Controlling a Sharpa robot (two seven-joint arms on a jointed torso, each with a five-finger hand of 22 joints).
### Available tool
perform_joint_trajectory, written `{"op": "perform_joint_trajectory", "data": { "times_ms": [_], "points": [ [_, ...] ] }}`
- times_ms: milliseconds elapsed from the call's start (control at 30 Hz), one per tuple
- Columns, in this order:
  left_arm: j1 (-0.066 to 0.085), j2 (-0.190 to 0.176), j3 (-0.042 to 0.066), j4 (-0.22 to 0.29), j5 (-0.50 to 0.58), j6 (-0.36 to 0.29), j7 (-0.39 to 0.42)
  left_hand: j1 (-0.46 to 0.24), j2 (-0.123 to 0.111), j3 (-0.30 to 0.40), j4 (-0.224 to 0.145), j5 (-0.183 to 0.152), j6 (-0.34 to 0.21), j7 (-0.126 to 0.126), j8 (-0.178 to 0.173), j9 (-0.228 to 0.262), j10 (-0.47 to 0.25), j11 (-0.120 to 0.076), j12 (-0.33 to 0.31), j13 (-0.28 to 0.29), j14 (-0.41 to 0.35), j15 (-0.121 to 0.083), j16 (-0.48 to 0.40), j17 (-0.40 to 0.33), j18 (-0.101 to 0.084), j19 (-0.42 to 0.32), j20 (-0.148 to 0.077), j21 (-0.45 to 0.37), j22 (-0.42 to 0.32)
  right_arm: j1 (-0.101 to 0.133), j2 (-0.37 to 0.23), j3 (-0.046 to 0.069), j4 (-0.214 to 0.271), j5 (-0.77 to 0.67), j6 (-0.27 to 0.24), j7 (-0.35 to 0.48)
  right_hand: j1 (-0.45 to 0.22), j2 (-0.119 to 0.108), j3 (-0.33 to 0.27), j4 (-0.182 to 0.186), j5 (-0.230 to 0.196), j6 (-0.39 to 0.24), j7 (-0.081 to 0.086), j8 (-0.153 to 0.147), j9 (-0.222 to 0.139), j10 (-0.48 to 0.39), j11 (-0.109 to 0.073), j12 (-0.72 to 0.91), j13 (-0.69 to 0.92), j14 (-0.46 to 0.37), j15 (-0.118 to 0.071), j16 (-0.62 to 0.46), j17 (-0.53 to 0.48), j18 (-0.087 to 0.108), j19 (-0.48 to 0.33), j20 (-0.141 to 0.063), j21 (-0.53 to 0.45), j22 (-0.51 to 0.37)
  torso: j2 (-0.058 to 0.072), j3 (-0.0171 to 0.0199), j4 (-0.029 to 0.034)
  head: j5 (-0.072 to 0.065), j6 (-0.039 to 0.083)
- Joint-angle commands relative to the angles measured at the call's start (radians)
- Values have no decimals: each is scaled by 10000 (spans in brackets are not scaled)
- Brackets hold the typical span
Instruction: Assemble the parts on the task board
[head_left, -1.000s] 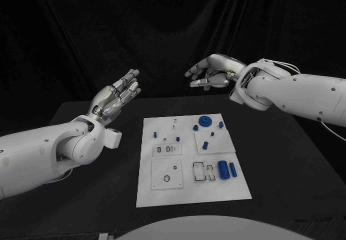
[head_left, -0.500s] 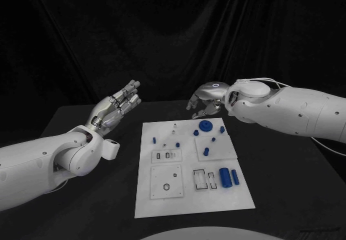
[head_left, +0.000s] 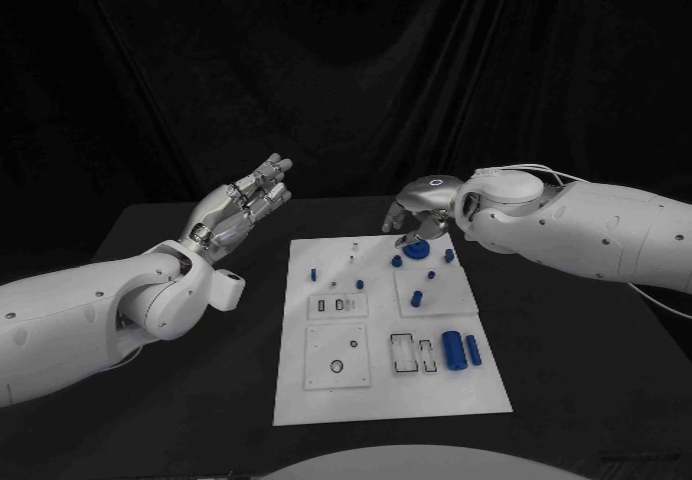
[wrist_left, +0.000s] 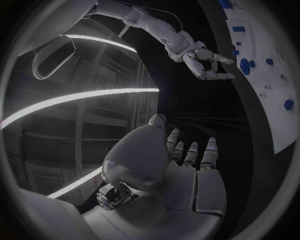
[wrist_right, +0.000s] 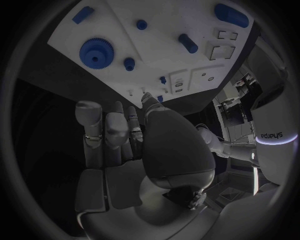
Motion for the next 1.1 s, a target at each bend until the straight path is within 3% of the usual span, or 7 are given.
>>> {"op": "perform_joint_trajectory", "data": {
  "times_ms": [33,100,400,433,567,867,1100],
  "points": [
    [14,26,11,-16,-51,292,883,105,-14,50,-4,41,36,4,31,6,6,45,-25,-10,-7,90,-5,10,184,20,87,47,14,-72,-24,7,75,-178,353,-251,12,-28,-6,10,-42,59,22,-22,17,1,6,-85,3,-113,-2,-15,-106,-177,-161,7,24,-29,-25,-8,-7,37,-110],
    [11,33,11,-33,-51,317,891,105,-14,50,-4,41,36,4,31,6,6,45,-25,-10,-7,90,-5,10,184,20,87,47,14,-122,-25,7,93,-238,435,-275,238,35,91,-110,253,103,33,-15,35,-134,-76,-54,71,-431,-10,-284,-523,-67,-616,17,-325,-444,-31,-7,-7,32,-148],
    [6,18,11,-38,-51,371,890,146,-23,76,-15,61,-169,-30,-14,-26,12,36,-23,-8,5,105,-1,14,184,28,104,54,14,-326,41,7,15,-786,529,-298,503,44,177,-294,655,61,-68,-25,46,-464,-149,97,175,-550,-54,-209,-506,-60,-806,-18,-270,-283,1,-8,6,0,-116],
    [5,13,10,-37,-51,372,889,146,-23,76,-15,61,-169,-30,-14,-26,12,36,-23,-8,5,105,-1,14,184,28,104,54,14,-346,46,7,9,-810,528,-311,598,65,252,-359,1150,69,-52,-25,55,-524,-147,167,213,-572,-59,-182,-501,-61,-847,-26,-246,-224,3,-10,3,-1,-111],
    [4,-3,10,-36,-51,377,876,159,-24,86,-19,76,-157,-36,-15,-25,13,32,-23,-7,13,111,2,17,184,30,109,56,15,-427,70,7,-21,-873,513,-379,829,64,496,-518,1967,109,-48,-16,82,-581,-133,313,280,-586,-56,-99,-445,-66,-892,-26,-172,-67,-21,-11,-1,-9,-173],
    [-4,25,10,-54,-51,428,852,186,-26,105,-27,97,-146,-35,-16,-24,11,33,-24,-8,21,132,4,19,184,52,126,73,22,-600,175,7,-166,-909,361,-517,816,-1,571,-542,1891,98,-42,-28,101,-677,-112,354,300,-638,-40,-131,-529,-56,-952,-18,-187,-46,-23,-6,-4,45,-299],
    [-7,17,9,-66,-51,439,831,207,-30,119,-33,110,-164,-36,-21,-27,11,34,-24,-8,27,145,6,21,185,64,140,82,25,-702,312,7,-322,-914,222,-574,836,-12,667,-587,1808,111,-40,-21,131,-710,-109,455,345,-639,-36,-76,-484,-64,-966,-6,-146,70,-17,-8,-5,85,-307]
  ]
}}
